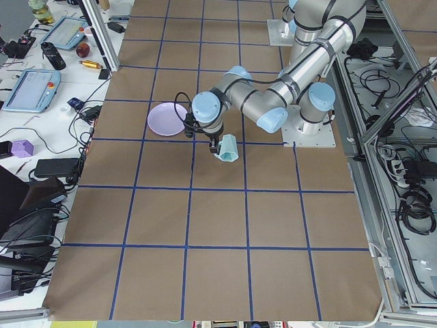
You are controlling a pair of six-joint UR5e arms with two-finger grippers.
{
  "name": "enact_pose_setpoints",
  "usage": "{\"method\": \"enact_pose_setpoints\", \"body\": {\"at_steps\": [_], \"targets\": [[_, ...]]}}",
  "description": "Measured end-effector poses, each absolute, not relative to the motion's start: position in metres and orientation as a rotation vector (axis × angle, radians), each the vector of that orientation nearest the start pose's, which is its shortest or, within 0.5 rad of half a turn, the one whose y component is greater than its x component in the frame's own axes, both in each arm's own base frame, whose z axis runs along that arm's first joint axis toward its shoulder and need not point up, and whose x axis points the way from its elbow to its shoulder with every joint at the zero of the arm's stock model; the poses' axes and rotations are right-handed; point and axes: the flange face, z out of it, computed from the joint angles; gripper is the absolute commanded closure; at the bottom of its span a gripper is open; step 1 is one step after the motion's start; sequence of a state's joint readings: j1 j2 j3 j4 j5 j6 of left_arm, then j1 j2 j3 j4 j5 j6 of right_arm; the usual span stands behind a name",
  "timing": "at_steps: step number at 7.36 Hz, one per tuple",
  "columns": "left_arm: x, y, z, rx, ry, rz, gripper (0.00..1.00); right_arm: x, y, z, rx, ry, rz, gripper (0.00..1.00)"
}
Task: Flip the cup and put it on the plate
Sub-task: 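Move the left gripper down to the mint-green cup and grasp its base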
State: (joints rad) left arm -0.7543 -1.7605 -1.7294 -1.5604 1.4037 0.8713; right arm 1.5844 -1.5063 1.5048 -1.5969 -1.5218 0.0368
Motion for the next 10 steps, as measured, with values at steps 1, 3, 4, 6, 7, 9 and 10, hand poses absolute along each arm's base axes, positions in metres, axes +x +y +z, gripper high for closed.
{"method": "enact_pose_setpoints", "body": {"at_steps": [1, 3, 4, 6, 7, 9, 10], "targets": [[0.282, -0.449, 0.295, 0.017, 3.566, 0.172, 0.0, 0.145, -0.52, 0.491, 0.035, 3.091, -0.041, 0.0], [0.301, -0.432, 0.251, -0.064, 3.679, 0.185, 0.0, 0.145, -0.52, 0.491, 0.034, 3.091, -0.041, 0.0], [0.307, -0.424, 0.232, -0.1, 3.729, 0.202, 0.0, 0.145, -0.52, 0.491, 0.035, 3.091, -0.041, 0.0], [0.311, -0.412, 0.2, -0.127, 3.843, 0.269, 0.01, 0.145, -0.52, 0.49, 0.035, 3.091, -0.041, 0.0], [0.31, -0.41, 0.191, -0.141, 3.894, 0.299, 0.01, 0.145, -0.52, 0.491, 0.034, 3.091, -0.041, 0.0], [0.307, -0.409, 0.178, -0.161, 3.966, 0.329, 0.17, 0.145, -0.52, 0.491, 0.035, 3.091, -0.041, 0.0], [0.305, -0.408, 0.172, -0.157, 3.998, 0.336, 0.34, 0.145, -0.52, 0.491, 0.035, 3.091, -0.041, 0.0]]}}
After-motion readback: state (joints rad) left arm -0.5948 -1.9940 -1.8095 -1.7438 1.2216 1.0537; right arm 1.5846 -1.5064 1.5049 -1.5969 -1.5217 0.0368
